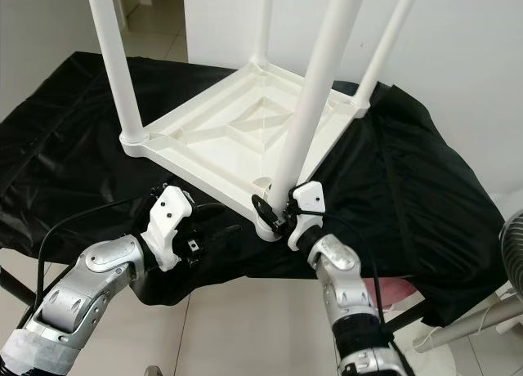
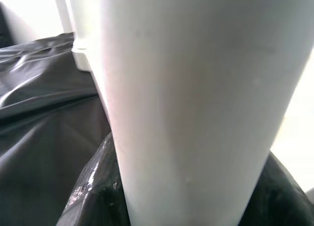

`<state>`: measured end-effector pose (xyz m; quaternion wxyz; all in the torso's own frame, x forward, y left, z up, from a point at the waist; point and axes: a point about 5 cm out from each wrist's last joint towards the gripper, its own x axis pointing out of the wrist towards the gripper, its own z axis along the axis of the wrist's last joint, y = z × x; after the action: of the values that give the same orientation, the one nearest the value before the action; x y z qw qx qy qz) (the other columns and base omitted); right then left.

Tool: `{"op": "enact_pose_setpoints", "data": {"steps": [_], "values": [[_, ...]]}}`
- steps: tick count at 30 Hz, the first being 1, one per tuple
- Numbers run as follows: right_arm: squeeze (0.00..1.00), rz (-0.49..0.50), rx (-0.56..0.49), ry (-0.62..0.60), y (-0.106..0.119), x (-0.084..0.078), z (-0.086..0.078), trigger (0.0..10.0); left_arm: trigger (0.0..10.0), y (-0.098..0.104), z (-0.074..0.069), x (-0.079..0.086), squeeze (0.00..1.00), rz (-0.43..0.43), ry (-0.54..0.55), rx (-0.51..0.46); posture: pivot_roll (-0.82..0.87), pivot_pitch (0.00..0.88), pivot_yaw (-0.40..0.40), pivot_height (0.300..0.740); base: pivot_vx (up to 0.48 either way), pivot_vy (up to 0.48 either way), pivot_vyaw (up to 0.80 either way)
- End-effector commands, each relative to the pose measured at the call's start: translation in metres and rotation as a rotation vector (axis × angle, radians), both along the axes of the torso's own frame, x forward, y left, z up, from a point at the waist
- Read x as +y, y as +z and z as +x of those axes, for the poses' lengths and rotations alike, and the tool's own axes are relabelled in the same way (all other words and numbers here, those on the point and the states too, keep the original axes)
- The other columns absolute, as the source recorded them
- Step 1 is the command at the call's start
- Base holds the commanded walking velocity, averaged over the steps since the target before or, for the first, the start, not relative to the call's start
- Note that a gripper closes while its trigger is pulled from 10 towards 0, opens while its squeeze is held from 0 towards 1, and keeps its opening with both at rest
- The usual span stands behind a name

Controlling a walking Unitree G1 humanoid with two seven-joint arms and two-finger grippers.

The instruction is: Building children table

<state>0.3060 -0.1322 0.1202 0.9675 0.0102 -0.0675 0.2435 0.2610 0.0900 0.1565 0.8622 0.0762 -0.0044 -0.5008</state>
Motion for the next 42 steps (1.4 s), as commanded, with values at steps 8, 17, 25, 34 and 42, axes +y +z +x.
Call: {"op": "enact_pose_setpoints", "data": {"steps": [8,17,25,34,42], "values": [[0.00,0.082,0.059,-0.480,-0.008,0.004,-0.009,10.0,10.0,0.000,0.001,-0.001,0.00,0.010,-0.012,-0.005,0.03,0.027,-0.083,0.740,0.000,0.000,0.00],[0.00,0.102,0.038,-0.445,-0.001,0.022,-0.011,10.0,10.0,0.001,0.000,-0.003,0.00,0.007,-0.021,-0.005,0.03,0.032,-0.075,0.740,0.000,0.000,0.00],[0.07,0.108,0.036,-0.418,0.000,0.028,-0.019,10.0,10.0,0.001,0.002,0.000,0.00,0.012,-0.012,-0.010,0.03,0.030,-0.077,0.740,0.000,0.000,0.00],[0.00,0.064,-0.035,-0.304,0.008,-0.002,-0.020,10.0,10.0,0.002,0.002,0.000,0.00,0.011,-0.011,-0.008,0.03,0.045,-0.071,0.740,0.000,0.000,0.00],[0.00,-0.046,-0.044,-0.109,0.009,-0.017,-0.011,10.0,10.0,0.002,0.001,0.000,0.00,0.016,-0.022,-0.005,0.02,0.046,-0.066,0.740,0.000,0.000,0.00]]}}
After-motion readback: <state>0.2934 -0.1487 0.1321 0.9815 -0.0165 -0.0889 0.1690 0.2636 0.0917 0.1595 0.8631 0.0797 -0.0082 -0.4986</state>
